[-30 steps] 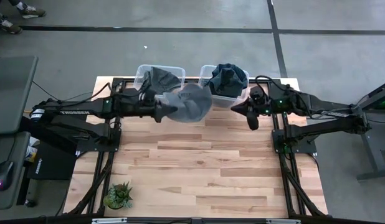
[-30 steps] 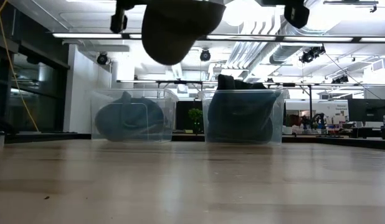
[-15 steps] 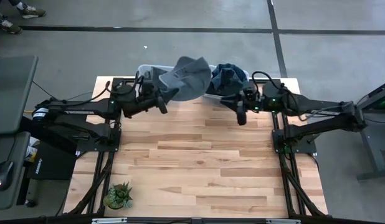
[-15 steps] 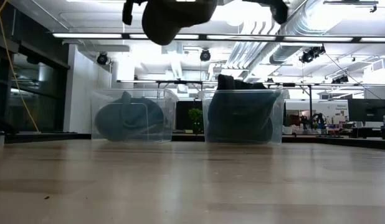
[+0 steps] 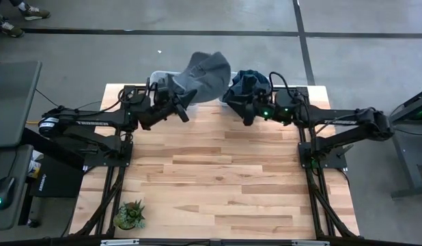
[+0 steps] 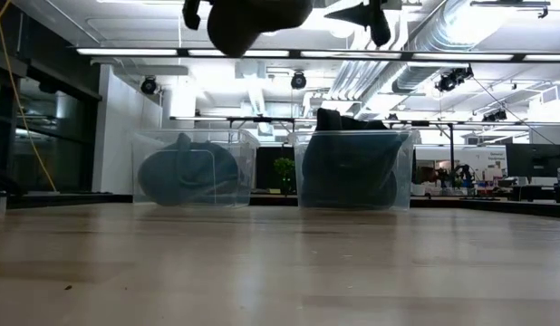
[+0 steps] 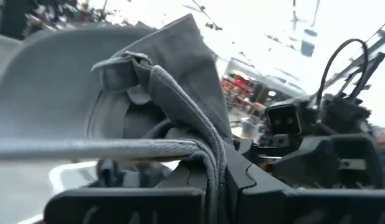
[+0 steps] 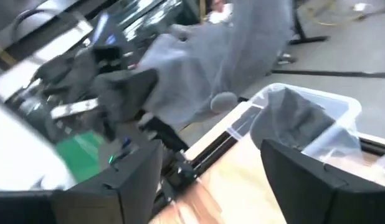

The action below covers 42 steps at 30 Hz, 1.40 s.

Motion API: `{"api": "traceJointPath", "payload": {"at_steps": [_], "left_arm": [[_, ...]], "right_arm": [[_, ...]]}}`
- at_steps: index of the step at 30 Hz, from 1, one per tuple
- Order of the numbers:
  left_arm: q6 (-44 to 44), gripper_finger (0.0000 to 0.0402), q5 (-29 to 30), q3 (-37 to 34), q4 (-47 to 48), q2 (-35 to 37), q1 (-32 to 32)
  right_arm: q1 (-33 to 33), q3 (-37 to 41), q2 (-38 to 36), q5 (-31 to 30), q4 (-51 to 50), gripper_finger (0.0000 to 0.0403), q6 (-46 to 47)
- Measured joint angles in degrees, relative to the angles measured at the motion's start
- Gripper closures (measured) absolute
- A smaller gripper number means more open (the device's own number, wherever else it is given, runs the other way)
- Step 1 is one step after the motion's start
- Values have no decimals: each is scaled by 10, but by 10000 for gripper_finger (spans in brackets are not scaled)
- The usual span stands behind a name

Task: Pick & Place hat
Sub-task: Put the gray cap into the left transparent bin

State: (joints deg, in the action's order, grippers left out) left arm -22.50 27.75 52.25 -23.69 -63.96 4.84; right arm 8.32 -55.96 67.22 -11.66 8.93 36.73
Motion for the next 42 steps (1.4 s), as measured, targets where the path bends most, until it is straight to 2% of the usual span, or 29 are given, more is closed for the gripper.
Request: {"api": "traceJointPath", "payload": {"at_steps": [4,11,16,24,30,36,42], "left_arm": [[33,401,16,0,-2,0,0],[62,401,29,0,-2,0,0],[75,401,30,0,-2,0,0],[77,401,30,0,-2,0,0],[77,401,30,0,-1,0,0],[70,401,27,0,2,0,0],[58,401,27,0,-5,-12,0]], "right_arm": [[0,0,19,-26,58,119,41],[0,0,56,-63,171,116,93],[0,0,89,-64,189,116,151],[1,0,140,-72,280,116,177],[18,0,173,-71,312,116,217],[38,0,183,-69,360,116,215],[53,-2,183,-44,363,116,224]]}}
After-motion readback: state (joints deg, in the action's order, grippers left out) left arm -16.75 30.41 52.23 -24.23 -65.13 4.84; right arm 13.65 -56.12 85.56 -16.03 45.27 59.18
